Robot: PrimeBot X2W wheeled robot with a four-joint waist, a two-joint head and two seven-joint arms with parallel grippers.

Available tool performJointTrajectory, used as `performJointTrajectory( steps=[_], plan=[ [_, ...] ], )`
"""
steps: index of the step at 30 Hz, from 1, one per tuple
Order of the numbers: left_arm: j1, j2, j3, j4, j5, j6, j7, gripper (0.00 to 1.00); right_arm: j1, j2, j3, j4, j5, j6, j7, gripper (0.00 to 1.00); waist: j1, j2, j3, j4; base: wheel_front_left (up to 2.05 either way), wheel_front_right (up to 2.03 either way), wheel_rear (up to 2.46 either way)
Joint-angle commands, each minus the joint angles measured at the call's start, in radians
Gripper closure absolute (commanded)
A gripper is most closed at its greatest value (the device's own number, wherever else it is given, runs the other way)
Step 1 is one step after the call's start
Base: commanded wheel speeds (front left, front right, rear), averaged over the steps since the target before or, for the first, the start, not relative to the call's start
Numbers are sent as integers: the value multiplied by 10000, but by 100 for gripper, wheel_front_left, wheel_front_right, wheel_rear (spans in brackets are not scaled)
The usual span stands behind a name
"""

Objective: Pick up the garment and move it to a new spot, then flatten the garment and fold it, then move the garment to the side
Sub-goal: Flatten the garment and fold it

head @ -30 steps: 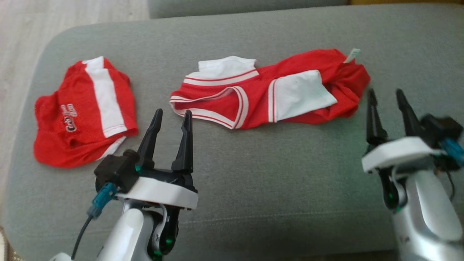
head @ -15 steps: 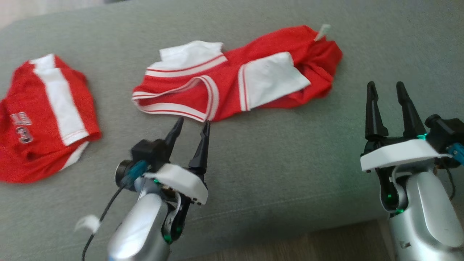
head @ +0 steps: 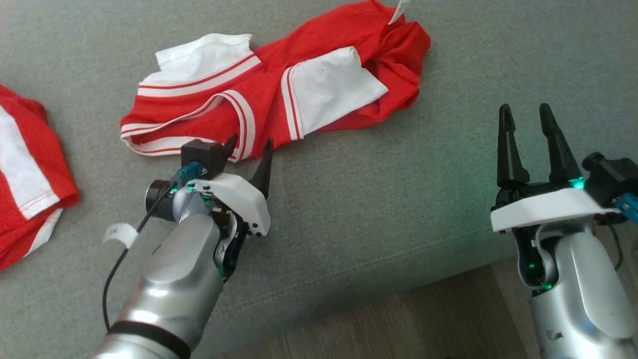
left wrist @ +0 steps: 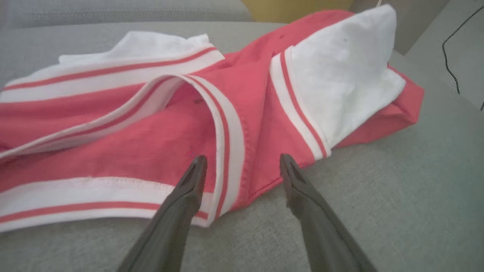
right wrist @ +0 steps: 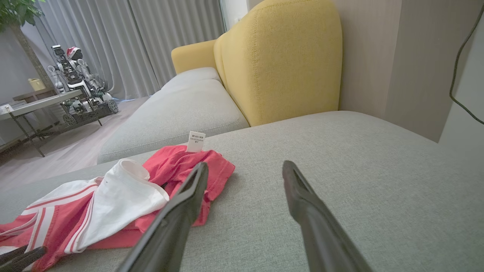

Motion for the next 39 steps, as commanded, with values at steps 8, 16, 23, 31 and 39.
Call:
performJointTrajectory(
  steps=[8, 16, 23, 31, 39],
  plan=[
    [-1025, 118, -847, 958, -745, -813, 48, 100, -191, 50, 179, -377, 132, -2, -91, 0, 0, 0, -94, 172, 0, 0, 0],
    [-917, 391, -731, 195, -204, -556, -57, 100, -65, 51, -85, -173, -23, -2, -91, 0, 0, 0, -684, 1142, 0, 0, 0],
    [-21, 1221, -174, -1371, 212, -360, -60, 100, 20, 51, -186, 148, -51, -2, -91, 0, 0, 0, -1392, 1762, 0, 0, 0],
    [1010, 2349, 435, -3011, 402, -58, -61, 100, 74, 51, -602, 759, -137, -2, -91, 0, 0, 0, -2012, 2238, 0, 0, 0],
    [1623, 2529, 244, -3414, 350, 55, 450, 15, 17, 51, -692, 1388, -123, -2, -91, 0, 0, 0, -2170, 2371, 0, 0, 0]
  ],
)
